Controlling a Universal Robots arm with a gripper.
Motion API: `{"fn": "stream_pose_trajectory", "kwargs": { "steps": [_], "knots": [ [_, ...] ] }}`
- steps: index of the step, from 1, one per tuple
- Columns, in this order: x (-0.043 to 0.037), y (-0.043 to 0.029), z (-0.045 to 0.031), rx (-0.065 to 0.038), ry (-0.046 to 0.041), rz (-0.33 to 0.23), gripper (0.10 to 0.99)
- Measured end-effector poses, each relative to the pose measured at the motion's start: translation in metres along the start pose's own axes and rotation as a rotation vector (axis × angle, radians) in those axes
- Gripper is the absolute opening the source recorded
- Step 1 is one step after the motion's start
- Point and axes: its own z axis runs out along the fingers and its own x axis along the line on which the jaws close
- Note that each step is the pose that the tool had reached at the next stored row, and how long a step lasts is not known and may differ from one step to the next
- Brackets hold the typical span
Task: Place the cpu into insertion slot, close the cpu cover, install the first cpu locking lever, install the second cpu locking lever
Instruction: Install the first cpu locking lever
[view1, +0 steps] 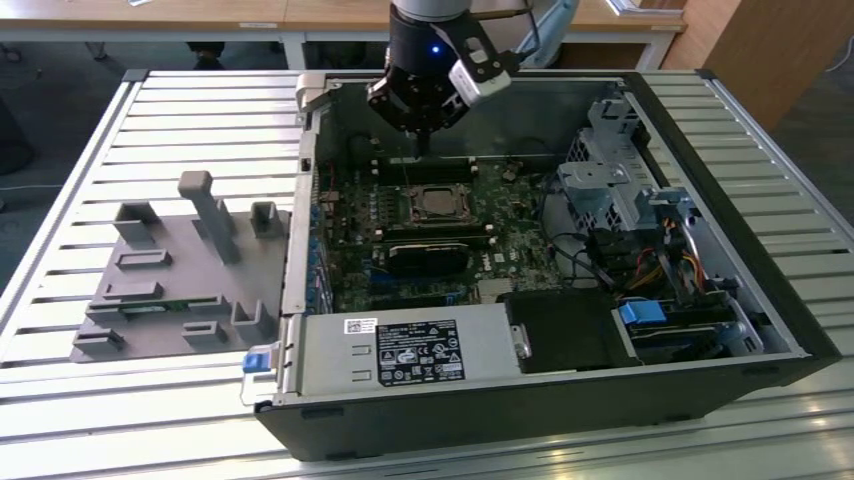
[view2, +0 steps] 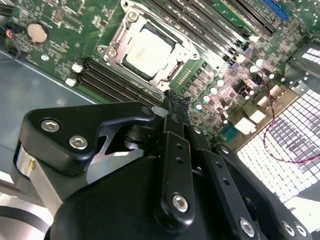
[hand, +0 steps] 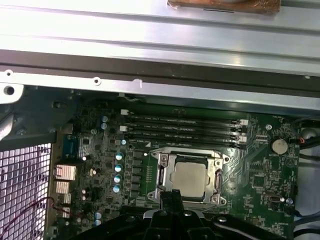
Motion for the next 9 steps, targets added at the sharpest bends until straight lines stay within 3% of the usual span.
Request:
{"fn": "stream_pose_trajectory", "kwargs": {
  "steps": [3, 9],
  "knots": [
    [0.0066, 0.0004, 0.0031, 0.0, -0.0096, 0.0, 0.106],
    [0.0127, 0.0027, 0.0105, 0.001, -0.0106, 0.026, 0.106]
  ]
}}
